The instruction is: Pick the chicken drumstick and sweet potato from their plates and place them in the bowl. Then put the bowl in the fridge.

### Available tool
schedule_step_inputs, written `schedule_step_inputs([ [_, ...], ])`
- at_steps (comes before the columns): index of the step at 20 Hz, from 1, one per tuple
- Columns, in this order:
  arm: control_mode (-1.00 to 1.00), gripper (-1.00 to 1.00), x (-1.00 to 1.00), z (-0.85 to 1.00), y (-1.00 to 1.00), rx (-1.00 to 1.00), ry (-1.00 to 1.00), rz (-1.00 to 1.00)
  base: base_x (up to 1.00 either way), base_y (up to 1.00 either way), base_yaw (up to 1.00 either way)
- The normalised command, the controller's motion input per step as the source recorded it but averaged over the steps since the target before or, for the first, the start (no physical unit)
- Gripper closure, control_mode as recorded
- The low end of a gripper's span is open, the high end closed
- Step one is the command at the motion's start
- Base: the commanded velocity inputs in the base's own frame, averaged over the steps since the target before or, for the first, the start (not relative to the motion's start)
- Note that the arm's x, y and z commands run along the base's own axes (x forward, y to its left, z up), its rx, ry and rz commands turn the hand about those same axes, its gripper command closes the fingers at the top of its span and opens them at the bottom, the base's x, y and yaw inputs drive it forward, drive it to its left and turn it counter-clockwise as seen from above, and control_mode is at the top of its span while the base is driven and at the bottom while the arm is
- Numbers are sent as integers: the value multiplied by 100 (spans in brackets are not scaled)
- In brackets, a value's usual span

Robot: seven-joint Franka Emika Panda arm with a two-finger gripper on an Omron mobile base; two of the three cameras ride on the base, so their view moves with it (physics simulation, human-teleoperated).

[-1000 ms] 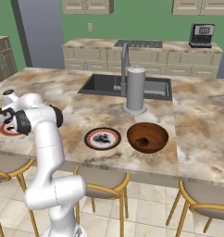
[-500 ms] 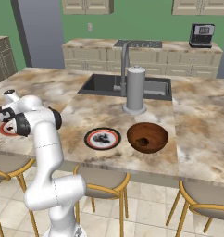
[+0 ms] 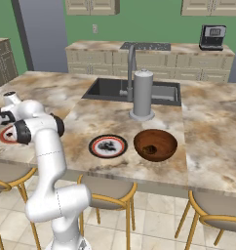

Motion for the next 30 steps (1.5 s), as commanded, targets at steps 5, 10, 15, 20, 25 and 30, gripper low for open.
schedule_step_inputs([
  [5, -100, 100, -27, 43, -24, 9, 0, 4, 0, 0, 0],
  [10, -100, 100, -43, 39, -44, 5, -1, 3, 0, 0, 0],
  [15, -100, 100, -45, 21, -65, 1, -6, 0, 0, 0, 0],
  [20, -100, 100, -39, 19, -77, 1, -4, 0, 0, 0, 0],
  [25, -100, 100, -36, 18, -81, 2, -3, 0, 0, 0, 0],
  [30, -100, 100, -25, 26, -77, 0, 0, 0, 0, 0, 0],
])
